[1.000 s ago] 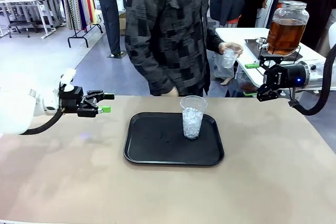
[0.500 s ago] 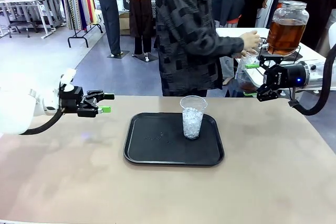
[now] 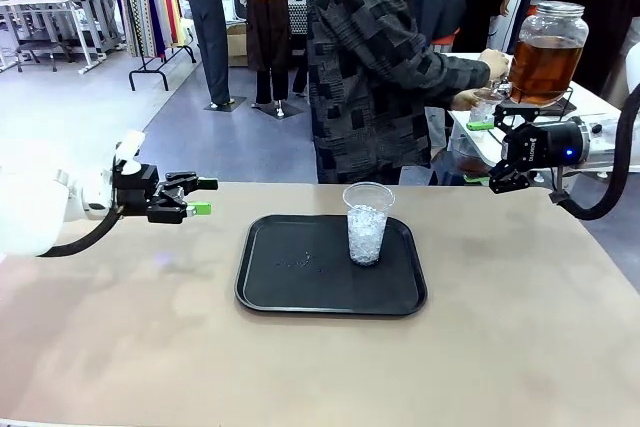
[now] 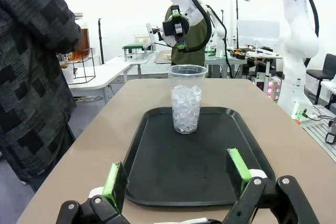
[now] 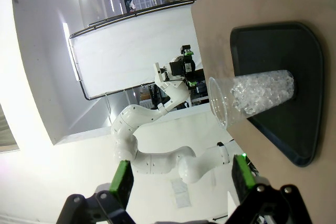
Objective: Pour the drink into the iced cup.
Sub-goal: Pick up the iced cup indicated by the human and present it to them.
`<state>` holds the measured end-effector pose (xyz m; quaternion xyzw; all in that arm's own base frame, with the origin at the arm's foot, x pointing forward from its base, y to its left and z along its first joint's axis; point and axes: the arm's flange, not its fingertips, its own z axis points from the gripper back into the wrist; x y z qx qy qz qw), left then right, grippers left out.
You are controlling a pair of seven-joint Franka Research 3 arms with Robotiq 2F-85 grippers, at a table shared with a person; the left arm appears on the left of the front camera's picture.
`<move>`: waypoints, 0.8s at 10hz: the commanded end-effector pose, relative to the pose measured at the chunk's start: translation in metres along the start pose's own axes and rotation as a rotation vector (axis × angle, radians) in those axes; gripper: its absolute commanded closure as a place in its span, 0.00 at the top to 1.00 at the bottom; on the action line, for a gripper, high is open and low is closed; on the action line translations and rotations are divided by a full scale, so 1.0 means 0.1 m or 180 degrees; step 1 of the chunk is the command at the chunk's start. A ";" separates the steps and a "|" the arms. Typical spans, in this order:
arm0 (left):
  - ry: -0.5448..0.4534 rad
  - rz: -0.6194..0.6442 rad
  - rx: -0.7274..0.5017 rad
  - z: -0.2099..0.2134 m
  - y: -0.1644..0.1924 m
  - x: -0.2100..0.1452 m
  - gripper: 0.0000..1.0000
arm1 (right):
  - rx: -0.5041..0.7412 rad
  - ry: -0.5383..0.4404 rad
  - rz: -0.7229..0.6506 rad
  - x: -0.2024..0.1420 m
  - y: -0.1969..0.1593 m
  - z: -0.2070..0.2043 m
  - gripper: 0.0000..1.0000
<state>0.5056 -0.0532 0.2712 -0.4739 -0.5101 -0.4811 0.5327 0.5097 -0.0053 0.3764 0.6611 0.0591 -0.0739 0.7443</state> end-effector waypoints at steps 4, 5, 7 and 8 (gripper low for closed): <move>0.0001 -0.0008 -0.0002 -0.01 0.00 0.02 1.00 | -0.0008 -0.0017 0.0015 0.01 0.02 0.00 1.00; 0.0001 -0.0008 -0.0002 -0.01 0.00 0.02 1.00 | -0.0008 -0.0017 0.0015 0.01 0.02 0.00 1.00; 0.0001 -0.0008 -0.0002 -0.01 0.00 0.02 1.00 | -0.0008 -0.0017 0.0015 0.01 0.02 0.00 1.00; 0.0001 -0.0008 -0.0002 -0.01 0.00 0.02 1.00 | -0.0008 -0.0017 0.0015 0.01 0.02 0.00 1.00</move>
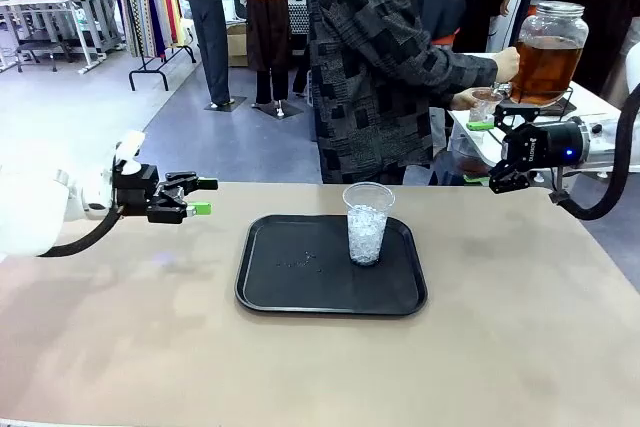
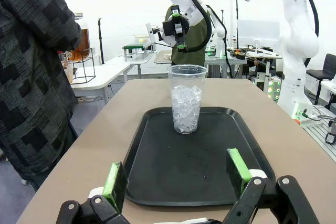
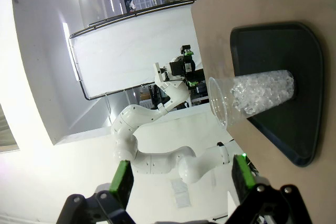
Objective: Pour the drink into the iced cup.
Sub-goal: Pick up the iced cup indicated by the human and present it to them.
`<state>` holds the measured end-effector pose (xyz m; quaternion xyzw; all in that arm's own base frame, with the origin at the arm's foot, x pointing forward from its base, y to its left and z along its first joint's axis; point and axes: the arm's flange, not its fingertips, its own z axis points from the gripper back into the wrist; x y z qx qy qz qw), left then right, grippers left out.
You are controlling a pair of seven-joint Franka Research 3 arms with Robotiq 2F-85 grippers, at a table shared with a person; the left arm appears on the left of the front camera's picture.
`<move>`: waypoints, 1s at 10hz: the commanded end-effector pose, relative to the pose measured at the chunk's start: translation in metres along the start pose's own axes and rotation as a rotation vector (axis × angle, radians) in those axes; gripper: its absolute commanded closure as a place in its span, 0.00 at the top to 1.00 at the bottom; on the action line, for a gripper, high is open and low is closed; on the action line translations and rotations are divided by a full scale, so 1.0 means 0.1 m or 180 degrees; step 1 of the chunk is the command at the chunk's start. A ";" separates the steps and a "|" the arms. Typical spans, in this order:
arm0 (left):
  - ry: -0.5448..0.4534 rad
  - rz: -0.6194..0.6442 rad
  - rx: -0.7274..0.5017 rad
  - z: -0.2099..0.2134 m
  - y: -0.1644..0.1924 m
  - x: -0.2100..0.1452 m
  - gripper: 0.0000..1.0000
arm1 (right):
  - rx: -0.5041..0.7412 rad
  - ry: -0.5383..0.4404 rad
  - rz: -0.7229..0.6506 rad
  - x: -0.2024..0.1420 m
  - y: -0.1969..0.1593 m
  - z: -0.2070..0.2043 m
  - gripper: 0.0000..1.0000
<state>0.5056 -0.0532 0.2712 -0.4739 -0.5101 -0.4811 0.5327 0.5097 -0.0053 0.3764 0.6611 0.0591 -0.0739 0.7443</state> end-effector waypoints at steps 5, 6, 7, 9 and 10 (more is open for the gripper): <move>0.0001 -0.0008 -0.0002 -0.01 0.00 0.02 1.00 | -0.0008 -0.0017 0.0015 0.01 0.02 0.00 1.00; 0.0001 -0.0008 -0.0002 -0.01 0.00 0.02 1.00 | -0.0008 -0.0017 0.0015 0.01 0.02 0.00 1.00; 0.0001 -0.0008 -0.0002 -0.01 0.00 0.02 1.00 | -0.0008 -0.0017 0.0015 0.01 0.02 0.00 1.00; 0.0001 -0.0008 -0.0002 -0.01 0.00 0.02 1.00 | -0.0008 -0.0017 0.0015 0.01 0.02 0.00 1.00; 0.0001 -0.0008 -0.0002 -0.01 0.00 0.02 1.00 | -0.0008 -0.0017 0.0015 0.01 0.02 0.00 1.00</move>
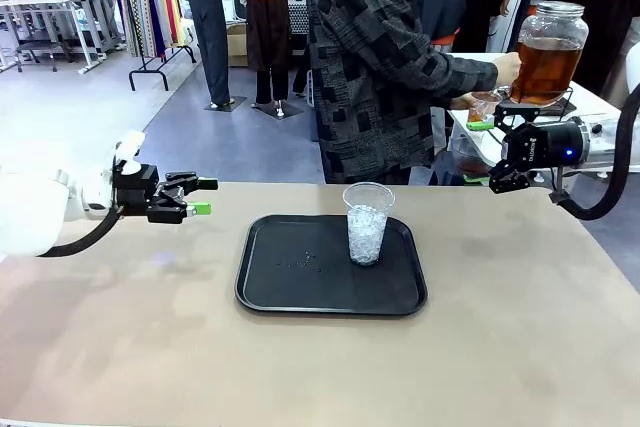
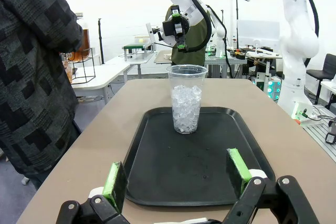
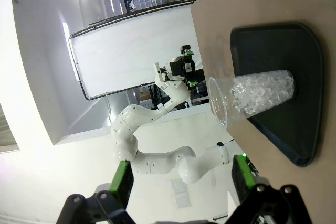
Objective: Pour the drink into the iced cup.
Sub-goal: Pick up the iced cup indicated by the human and present it to them.
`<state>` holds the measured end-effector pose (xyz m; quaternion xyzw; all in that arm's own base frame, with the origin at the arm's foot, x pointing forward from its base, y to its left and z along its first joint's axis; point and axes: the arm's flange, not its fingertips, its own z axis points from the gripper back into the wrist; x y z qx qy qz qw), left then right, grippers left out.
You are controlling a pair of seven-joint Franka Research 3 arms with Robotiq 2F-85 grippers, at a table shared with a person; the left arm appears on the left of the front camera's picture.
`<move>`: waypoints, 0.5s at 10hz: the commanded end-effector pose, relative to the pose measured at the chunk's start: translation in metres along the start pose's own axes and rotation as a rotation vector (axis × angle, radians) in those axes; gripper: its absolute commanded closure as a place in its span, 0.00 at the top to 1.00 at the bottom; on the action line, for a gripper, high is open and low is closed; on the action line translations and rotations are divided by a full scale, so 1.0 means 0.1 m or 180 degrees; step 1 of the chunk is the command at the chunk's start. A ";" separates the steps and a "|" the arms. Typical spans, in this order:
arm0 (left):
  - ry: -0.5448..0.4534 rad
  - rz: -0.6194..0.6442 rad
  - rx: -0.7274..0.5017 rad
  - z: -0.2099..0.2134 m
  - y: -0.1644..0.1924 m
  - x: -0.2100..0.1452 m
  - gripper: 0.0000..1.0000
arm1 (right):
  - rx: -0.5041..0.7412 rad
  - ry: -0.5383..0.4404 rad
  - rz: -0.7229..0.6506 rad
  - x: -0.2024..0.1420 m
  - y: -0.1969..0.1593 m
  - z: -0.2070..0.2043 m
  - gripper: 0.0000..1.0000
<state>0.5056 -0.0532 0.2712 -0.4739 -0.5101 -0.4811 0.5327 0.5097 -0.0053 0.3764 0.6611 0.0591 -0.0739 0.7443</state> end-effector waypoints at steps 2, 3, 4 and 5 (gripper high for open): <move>0.0001 -0.0008 -0.0002 -0.01 0.00 0.02 1.00 | -0.0008 -0.0017 0.0015 0.01 0.02 0.00 1.00; 0.0001 -0.0008 -0.0002 -0.01 0.00 0.02 1.00 | -0.0008 -0.0017 0.0015 0.01 0.02 0.00 1.00; 0.0001 -0.0008 -0.0002 -0.01 0.00 0.02 1.00 | -0.0008 -0.0017 0.0015 0.01 0.02 0.00 1.00; 0.0001 -0.0008 -0.0002 -0.01 0.00 0.02 1.00 | -0.0008 -0.0017 0.0015 0.01 0.02 0.00 1.00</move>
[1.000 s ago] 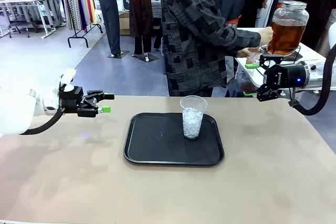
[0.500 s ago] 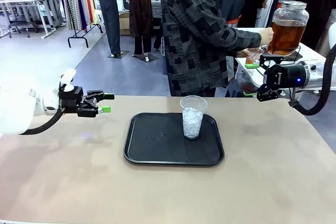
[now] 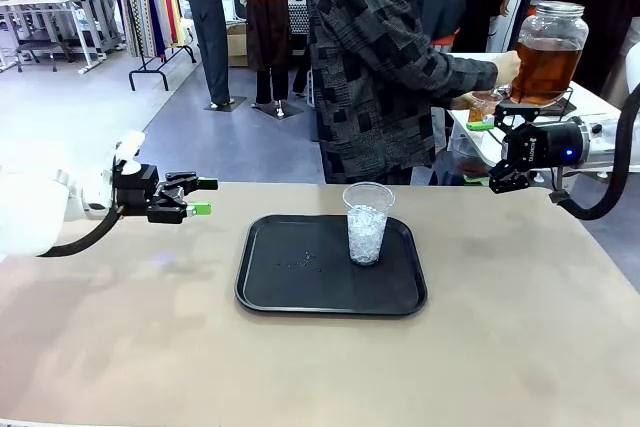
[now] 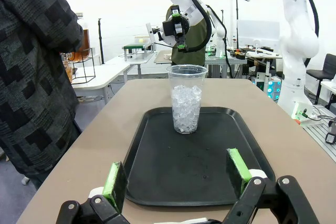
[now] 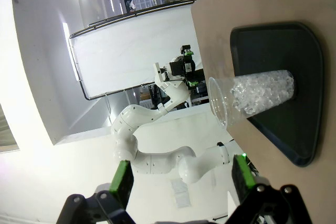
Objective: Pour the drink into the iced cup.
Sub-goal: Pick up the iced cup indicated by the human and present it to them.
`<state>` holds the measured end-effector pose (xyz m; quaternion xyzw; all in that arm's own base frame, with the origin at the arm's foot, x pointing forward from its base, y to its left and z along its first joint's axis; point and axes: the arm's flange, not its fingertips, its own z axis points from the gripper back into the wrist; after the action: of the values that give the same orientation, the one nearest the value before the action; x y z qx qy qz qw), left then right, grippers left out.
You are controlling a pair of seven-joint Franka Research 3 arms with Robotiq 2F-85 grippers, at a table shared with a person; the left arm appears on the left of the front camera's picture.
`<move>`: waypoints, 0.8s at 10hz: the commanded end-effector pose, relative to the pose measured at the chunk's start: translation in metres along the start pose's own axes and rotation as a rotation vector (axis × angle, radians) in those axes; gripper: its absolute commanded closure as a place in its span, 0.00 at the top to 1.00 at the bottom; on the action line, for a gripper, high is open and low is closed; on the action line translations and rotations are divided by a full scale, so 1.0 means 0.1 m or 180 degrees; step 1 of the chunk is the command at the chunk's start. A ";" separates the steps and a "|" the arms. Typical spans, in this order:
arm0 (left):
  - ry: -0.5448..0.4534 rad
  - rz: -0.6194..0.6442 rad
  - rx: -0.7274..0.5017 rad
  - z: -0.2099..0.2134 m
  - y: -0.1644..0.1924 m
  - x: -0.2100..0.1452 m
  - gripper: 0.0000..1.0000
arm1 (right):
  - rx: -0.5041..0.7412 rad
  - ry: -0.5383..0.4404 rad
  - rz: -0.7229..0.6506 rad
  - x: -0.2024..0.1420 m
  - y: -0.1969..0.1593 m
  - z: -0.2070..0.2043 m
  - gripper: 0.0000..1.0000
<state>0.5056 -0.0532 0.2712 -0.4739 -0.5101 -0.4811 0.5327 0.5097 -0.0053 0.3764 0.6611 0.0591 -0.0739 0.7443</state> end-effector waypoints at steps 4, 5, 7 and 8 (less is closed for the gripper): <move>0.0001 -0.0008 -0.0002 -0.01 0.00 0.02 1.00 | -0.0008 -0.0017 0.0015 0.01 0.02 0.00 1.00; 0.0001 -0.0008 -0.0002 -0.01 0.00 0.02 1.00 | -0.0008 -0.0017 0.0015 0.01 0.02 0.00 1.00; 0.0001 -0.0008 -0.0002 -0.01 0.00 0.02 1.00 | -0.0008 -0.0017 0.0015 0.01 0.02 0.00 1.00; 0.0001 -0.0008 -0.0002 -0.01 0.00 0.02 1.00 | -0.0008 -0.0017 0.0015 0.01 0.02 0.00 1.00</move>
<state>0.5056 -0.0532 0.2712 -0.4739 -0.5101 -0.4811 0.5327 0.5097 -0.0053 0.3764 0.6611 0.0591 -0.0739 0.7443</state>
